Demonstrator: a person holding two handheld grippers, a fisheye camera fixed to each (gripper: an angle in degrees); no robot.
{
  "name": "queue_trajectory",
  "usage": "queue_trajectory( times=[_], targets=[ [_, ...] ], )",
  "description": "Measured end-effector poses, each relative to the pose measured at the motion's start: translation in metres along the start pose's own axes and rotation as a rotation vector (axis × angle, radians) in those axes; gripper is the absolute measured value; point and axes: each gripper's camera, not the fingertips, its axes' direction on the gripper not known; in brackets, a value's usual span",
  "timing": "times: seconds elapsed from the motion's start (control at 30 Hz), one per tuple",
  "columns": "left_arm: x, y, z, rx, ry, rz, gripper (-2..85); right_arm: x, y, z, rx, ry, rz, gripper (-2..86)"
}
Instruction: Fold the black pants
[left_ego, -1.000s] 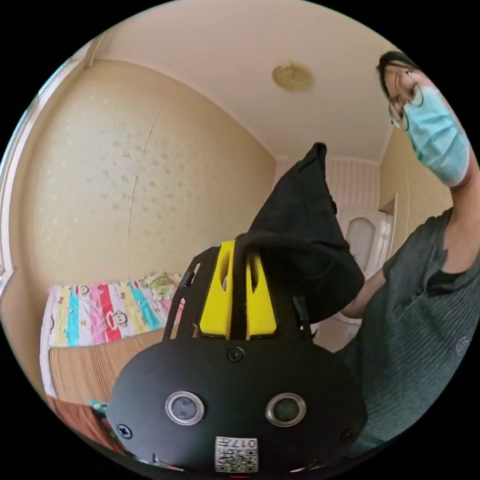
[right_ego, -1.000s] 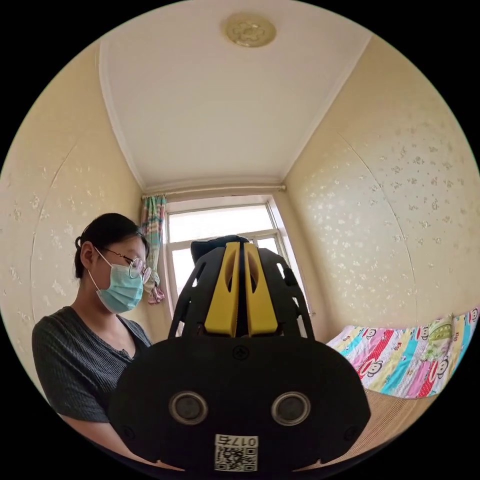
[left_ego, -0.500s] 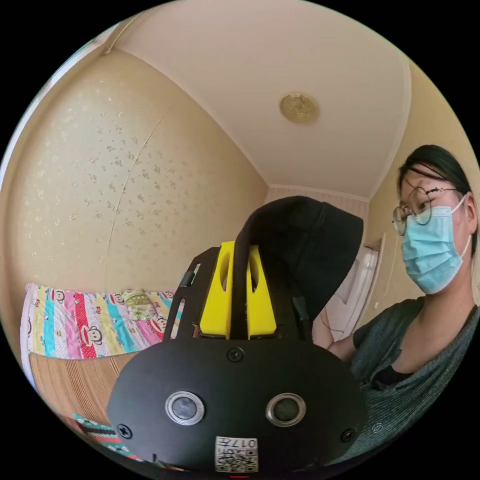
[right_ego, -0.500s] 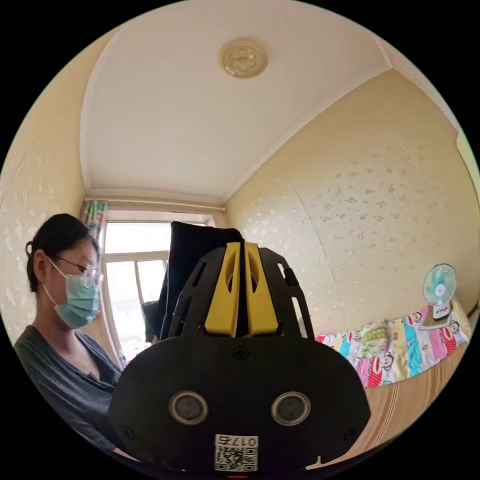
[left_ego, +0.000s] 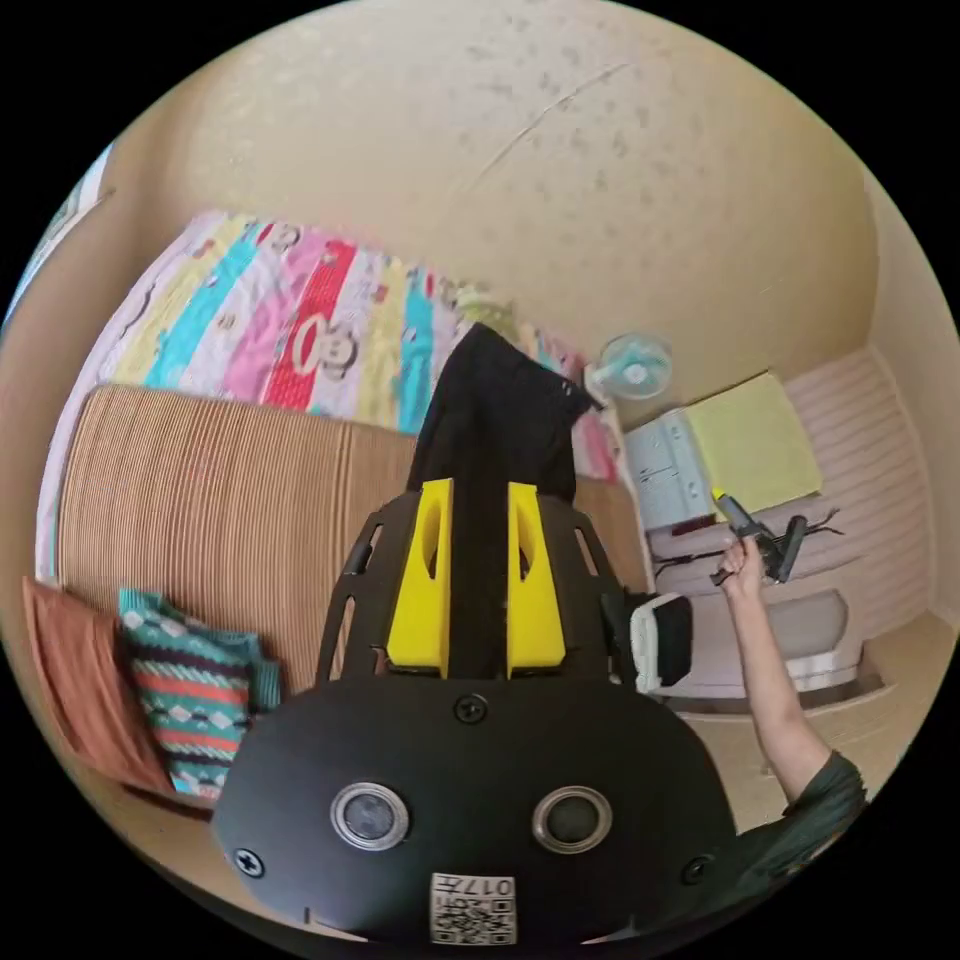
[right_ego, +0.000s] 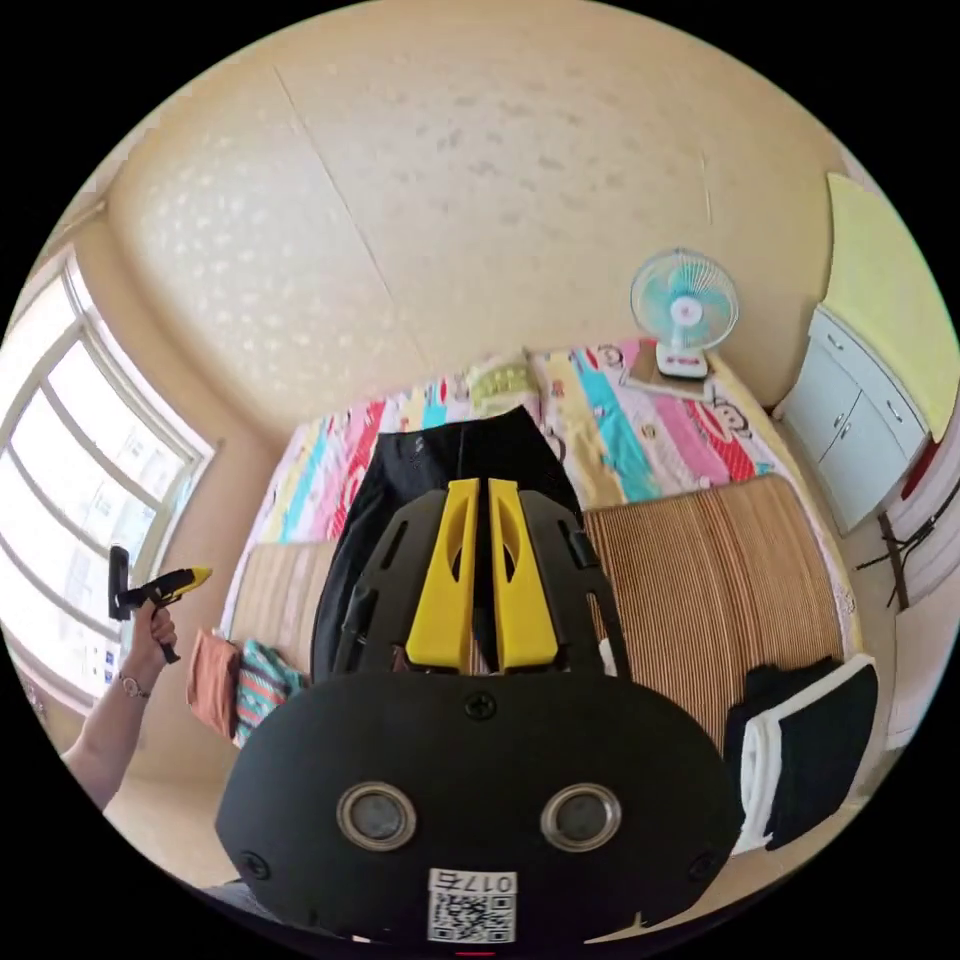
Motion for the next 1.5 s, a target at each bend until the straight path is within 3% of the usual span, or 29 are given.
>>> queue_trajectory(
  times=[0.13, 0.4, 0.47, 0.53, 0.67, 0.83, 0.97, 1.03, 1.13, 1.27, 1.3, 1.4, 1.5],
  targets=[
    [-0.086, 0.064, 0.118, -0.268, -0.018, -0.160, 10.2, 0.050, 0.108, 0.135, -0.403, 0.007, 0.069, 5.7],
    [-0.084, 0.121, 0.232, -0.513, 0.077, -0.038, 12.3, 0.075, 0.206, 0.197, -0.677, -0.031, 0.109, 13.6],
    [-0.079, 0.119, 0.243, -0.539, 0.114, -0.037, 12.4, 0.074, 0.219, 0.214, -0.803, 0.003, 0.075, 12.6],
    [-0.077, 0.113, 0.251, -0.580, 0.106, -0.033, 12.4, 0.071, 0.232, 0.234, -0.990, 0.066, -0.010, 6.0],
    [-0.075, 0.094, 0.248, -0.635, 0.036, 0.036, 12.3, 0.063, 0.207, 0.219, -0.935, 0.051, -0.042, 3.2],
    [-0.067, 0.070, 0.233, -0.617, -0.008, 0.149, 10.6, 0.055, 0.141, 0.168, -0.575, 0.045, 0.031, 11.1],
    [-0.054, 0.053, 0.234, -0.617, 0.069, 0.241, 4.2, 0.049, 0.125, 0.208, -0.677, 0.061, -0.012, 12.6],
    [-0.051, 0.048, 0.238, -0.642, 0.069, 0.281, 2.1, 0.038, 0.133, 0.237, -0.853, 0.132, -0.100, 9.2],
    [-0.051, 0.041, 0.244, -0.675, 0.064, 0.345, 0.3, 0.019, 0.146, 0.222, -0.900, 0.193, -0.205, 4.7],
    [-0.050, 0.025, 0.247, -0.686, 0.220, 0.419, 0.3, 0.051, 0.191, 0.157, -0.757, 0.020, 0.055, 3.5],
    [-0.050, 0.019, 0.248, -0.668, 0.200, 0.425, 0.4, 0.068, 0.214, 0.139, -0.720, 0.075, 0.154, 3.4],
    [-0.052, 0.000, 0.251, -0.609, 0.085, 0.444, 0.5, 0.083, 0.247, 0.121, -0.740, 0.316, 0.122, 3.2],
    [-0.062, -0.018, 0.261, -0.563, -0.015, 0.400, 0.4, 0.086, 0.250, 0.125, -0.802, 0.269, 0.096, 3.1]
  ],
)
